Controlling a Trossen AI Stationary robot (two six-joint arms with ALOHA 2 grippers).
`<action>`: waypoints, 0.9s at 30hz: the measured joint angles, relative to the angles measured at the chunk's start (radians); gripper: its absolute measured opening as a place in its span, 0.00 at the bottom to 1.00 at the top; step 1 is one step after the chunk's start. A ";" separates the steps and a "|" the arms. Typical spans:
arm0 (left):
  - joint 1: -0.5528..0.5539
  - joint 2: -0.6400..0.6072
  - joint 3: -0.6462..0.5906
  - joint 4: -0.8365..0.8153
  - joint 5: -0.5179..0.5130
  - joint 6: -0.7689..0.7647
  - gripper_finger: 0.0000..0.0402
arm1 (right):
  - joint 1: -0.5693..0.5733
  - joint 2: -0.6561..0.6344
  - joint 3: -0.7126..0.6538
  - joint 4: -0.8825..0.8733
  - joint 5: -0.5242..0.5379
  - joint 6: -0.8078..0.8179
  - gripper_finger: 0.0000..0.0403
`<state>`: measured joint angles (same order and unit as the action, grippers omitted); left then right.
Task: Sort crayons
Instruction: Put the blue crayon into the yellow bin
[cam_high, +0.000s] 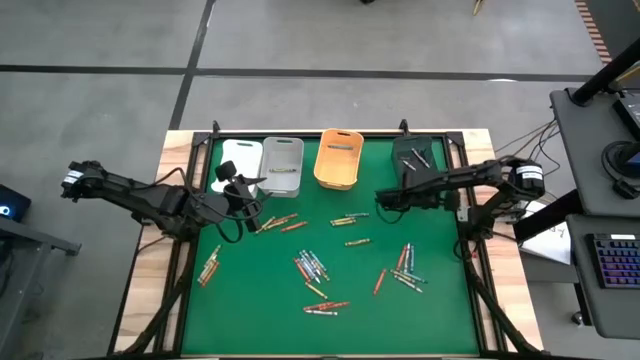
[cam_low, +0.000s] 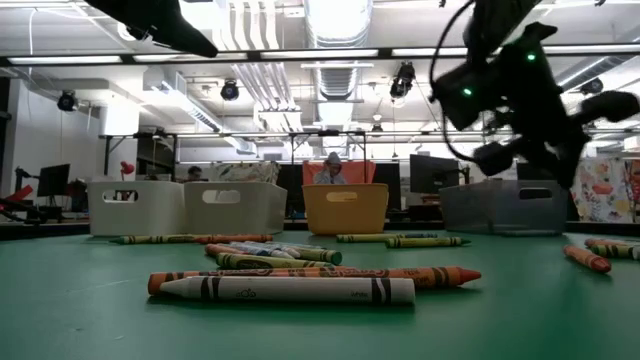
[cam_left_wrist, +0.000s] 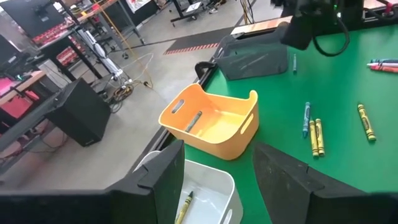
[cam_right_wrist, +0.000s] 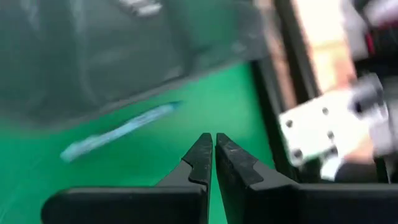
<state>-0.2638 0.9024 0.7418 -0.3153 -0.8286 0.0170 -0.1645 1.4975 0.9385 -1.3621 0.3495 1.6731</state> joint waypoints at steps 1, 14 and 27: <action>0.000 0.002 0.000 0.000 0.000 -0.008 0.43 | -0.005 0.000 0.015 0.018 -0.010 -0.092 0.03; 0.000 0.011 0.000 0.000 0.001 -0.116 0.43 | -0.012 0.017 0.222 0.077 0.104 -0.550 0.03; -0.002 0.020 0.000 0.055 0.271 -0.334 0.43 | -0.006 0.017 0.251 0.151 -0.066 -1.131 0.03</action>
<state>-0.2653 0.9228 0.7422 -0.2602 -0.5573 -0.3166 -0.1703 1.5146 1.1898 -1.2116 0.2832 0.5421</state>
